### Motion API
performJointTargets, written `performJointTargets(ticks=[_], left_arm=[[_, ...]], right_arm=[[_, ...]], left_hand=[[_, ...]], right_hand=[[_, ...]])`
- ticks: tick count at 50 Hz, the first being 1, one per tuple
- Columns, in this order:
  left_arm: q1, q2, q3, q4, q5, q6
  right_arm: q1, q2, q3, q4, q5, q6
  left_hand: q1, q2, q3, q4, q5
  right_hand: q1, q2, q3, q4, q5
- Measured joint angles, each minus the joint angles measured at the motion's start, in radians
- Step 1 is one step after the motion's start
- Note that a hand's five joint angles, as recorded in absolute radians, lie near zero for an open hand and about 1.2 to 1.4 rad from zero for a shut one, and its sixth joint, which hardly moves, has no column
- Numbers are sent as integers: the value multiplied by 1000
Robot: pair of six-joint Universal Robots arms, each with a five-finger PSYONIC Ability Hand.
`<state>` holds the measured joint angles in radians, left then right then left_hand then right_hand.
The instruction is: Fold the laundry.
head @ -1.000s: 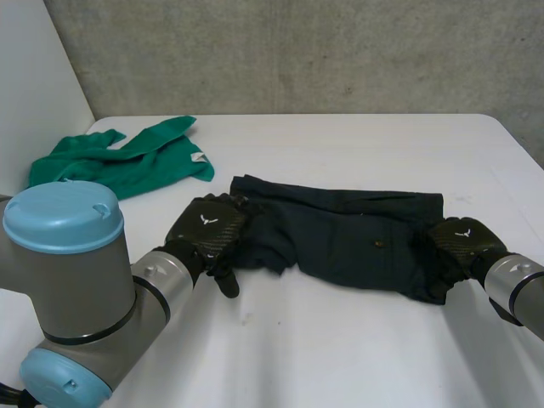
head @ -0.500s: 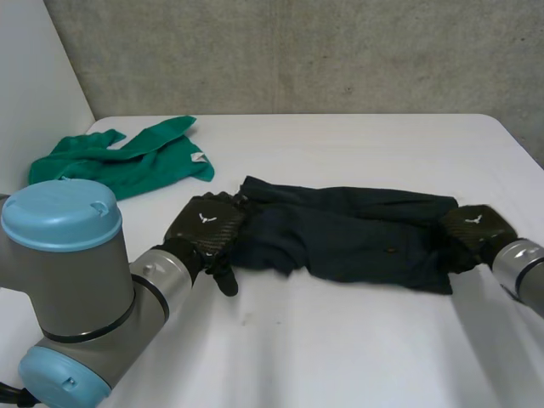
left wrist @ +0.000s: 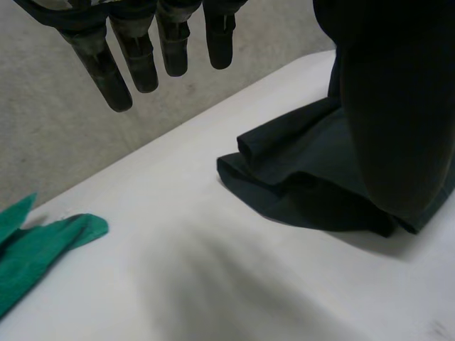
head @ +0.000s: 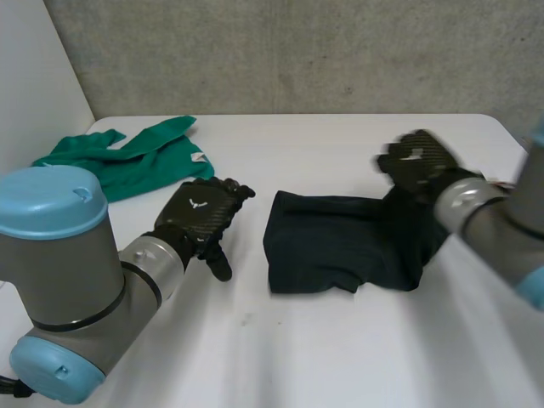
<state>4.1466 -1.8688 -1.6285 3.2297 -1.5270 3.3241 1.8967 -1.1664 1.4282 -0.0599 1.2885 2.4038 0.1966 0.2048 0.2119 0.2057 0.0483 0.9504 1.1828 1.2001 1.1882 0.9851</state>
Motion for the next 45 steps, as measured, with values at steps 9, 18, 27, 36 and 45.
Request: performJointTargets(ticks=[9,18,27,36,45], left_arm=[[33,15,17,38,-52,0],[50,-3,103,52,-69,-2],[41,-81,299,53,-65,-22],[-53,-235,511,33,-2,-59],[-122,-458,701,-94,27,-66]], right_arm=[[247,156,-127,6,-147,18],[297,247,-247,110,-188,120],[188,63,-248,148,-97,470],[48,-28,-208,176,-18,643],[36,128,-259,220,-12,643]], left_hand=[[0,0,0,0,0],[0,0,0,0,0],[0,0,0,0,0],[0,0,0,0,0],[0,0,0,0,0]], right_hand=[[12,0,1,0,0],[-651,-765,-771,-714,-689],[-740,-959,-983,-949,-913],[-740,-959,-983,-949,-913],[-740,-959,-983,-949,-913]])
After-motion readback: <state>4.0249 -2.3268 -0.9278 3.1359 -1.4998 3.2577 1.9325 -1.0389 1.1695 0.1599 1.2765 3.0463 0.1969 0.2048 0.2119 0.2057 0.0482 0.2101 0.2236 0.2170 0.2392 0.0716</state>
